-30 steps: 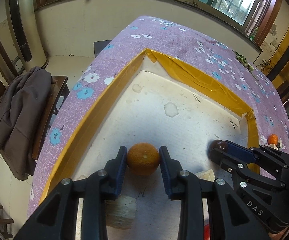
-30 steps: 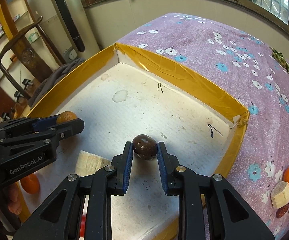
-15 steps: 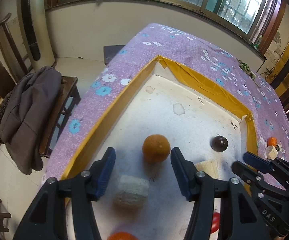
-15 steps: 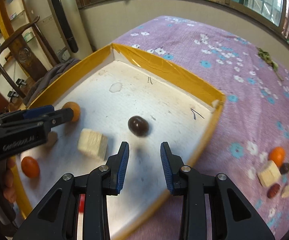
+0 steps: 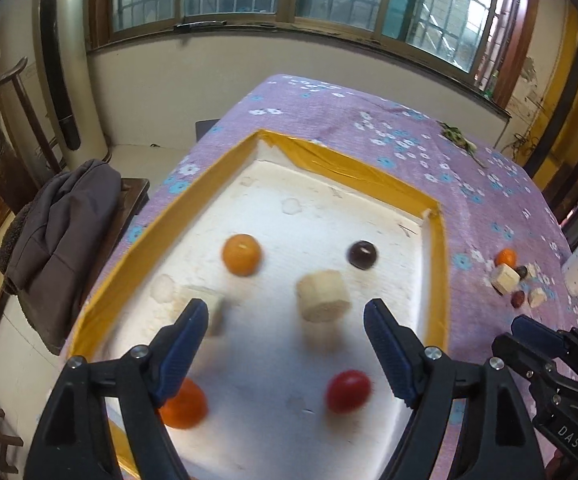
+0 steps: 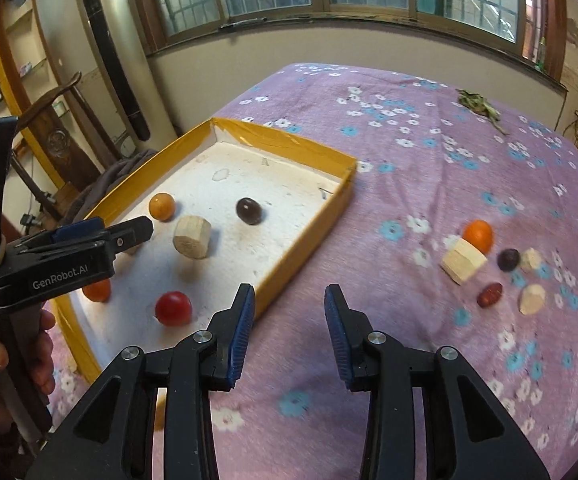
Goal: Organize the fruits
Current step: 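Move both tools back over the items on the cloth, then grasp a wooden cube with the left tool while the right tool grasps a red date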
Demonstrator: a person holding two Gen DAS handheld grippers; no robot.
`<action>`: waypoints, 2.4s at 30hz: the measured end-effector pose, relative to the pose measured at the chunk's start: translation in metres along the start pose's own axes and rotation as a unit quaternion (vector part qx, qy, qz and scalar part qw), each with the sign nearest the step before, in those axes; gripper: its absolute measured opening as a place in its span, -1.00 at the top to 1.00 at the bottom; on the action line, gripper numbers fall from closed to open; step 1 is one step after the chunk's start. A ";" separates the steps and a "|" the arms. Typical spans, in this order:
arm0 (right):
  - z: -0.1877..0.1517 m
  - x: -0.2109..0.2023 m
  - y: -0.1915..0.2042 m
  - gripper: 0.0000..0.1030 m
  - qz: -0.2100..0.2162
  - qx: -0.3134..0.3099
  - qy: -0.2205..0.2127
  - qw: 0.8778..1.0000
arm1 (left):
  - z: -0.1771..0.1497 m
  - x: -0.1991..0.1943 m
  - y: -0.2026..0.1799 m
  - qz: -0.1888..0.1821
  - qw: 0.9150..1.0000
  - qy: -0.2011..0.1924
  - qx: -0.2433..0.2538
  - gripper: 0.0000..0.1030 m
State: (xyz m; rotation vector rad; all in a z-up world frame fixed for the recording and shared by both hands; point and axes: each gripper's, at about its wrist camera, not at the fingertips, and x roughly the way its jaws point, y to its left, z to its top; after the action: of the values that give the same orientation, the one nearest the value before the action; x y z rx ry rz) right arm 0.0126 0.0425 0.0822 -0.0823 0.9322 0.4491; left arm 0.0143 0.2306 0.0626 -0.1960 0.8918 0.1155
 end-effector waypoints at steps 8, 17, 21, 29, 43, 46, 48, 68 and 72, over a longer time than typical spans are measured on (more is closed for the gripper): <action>-0.021 -0.022 -0.056 0.28 -0.008 0.042 -0.012 0.999 | -0.009 -0.009 -0.057 -0.001 0.999 0.000 0.047 -0.60; -0.047 -0.029 -0.132 0.26 -0.044 0.086 -0.003 0.995 | -0.022 -0.007 -0.118 -0.020 0.996 0.016 0.086 -0.62; -0.047 -0.019 -0.160 0.26 -0.039 0.099 0.003 0.994 | -0.025 -0.003 -0.139 -0.026 0.994 0.027 0.099 -0.62; -0.022 0.018 -0.164 0.26 0.004 0.066 0.009 0.998 | -0.026 0.006 -0.157 -0.017 0.992 0.044 0.119 -0.63; -0.015 0.041 -0.170 0.46 -0.008 0.037 0.009 0.999 | -0.013 0.030 -0.172 -0.021 0.989 0.054 0.136 -0.64; -0.020 0.026 -0.178 0.46 -0.001 0.059 0.000 0.998 | -0.009 0.039 -0.188 -0.036 0.986 0.055 0.154 -0.64; -0.025 0.014 -0.183 0.46 -0.005 0.063 -0.006 0.998 | -0.006 0.047 -0.202 -0.054 0.983 0.057 0.165 -0.64; -0.054 -0.025 -0.210 0.45 -0.024 0.119 -0.017 0.992 | -0.003 0.091 -0.246 -0.133 0.970 0.081 0.188 0.27; -0.058 -0.029 -0.199 0.45 -0.032 0.107 -0.016 0.994 | -0.012 0.075 -0.235 -0.137 0.971 0.078 0.182 0.27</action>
State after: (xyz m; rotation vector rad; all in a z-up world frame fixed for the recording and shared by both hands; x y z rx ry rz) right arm 0.0355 -0.1623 0.0461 0.0898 0.9388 0.2881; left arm 0.0942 -0.0004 0.0250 0.0176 1.0168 -0.3233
